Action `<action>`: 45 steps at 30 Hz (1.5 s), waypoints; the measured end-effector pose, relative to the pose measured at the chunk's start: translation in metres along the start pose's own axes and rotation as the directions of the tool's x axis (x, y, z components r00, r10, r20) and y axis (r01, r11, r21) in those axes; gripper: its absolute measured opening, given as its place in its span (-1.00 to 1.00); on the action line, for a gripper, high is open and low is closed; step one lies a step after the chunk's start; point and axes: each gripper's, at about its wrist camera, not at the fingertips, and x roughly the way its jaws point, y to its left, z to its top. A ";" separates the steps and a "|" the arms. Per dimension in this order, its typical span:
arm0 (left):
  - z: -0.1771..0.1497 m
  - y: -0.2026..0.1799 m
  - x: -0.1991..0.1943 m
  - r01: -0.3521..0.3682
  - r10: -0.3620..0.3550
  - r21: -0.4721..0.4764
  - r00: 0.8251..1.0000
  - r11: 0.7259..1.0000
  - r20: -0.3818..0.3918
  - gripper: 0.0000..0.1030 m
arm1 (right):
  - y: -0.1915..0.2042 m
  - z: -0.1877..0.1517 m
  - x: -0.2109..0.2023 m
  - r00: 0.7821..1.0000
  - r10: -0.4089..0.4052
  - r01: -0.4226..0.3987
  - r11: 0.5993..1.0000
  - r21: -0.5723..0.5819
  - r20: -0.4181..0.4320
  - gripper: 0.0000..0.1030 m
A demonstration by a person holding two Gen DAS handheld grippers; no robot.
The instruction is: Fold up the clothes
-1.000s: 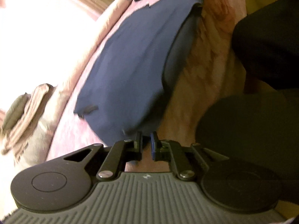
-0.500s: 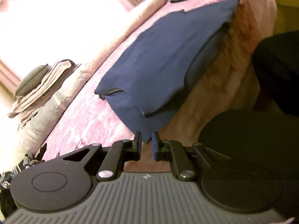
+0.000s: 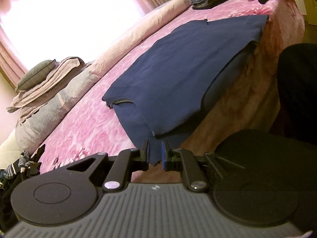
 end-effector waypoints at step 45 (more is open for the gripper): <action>0.138 0.224 0.358 0.693 -0.738 -0.258 0.648 0.673 -0.187 -0.63 | -0.090 0.222 0.391 0.530 0.501 -0.740 0.667 -0.086 -0.684 -0.62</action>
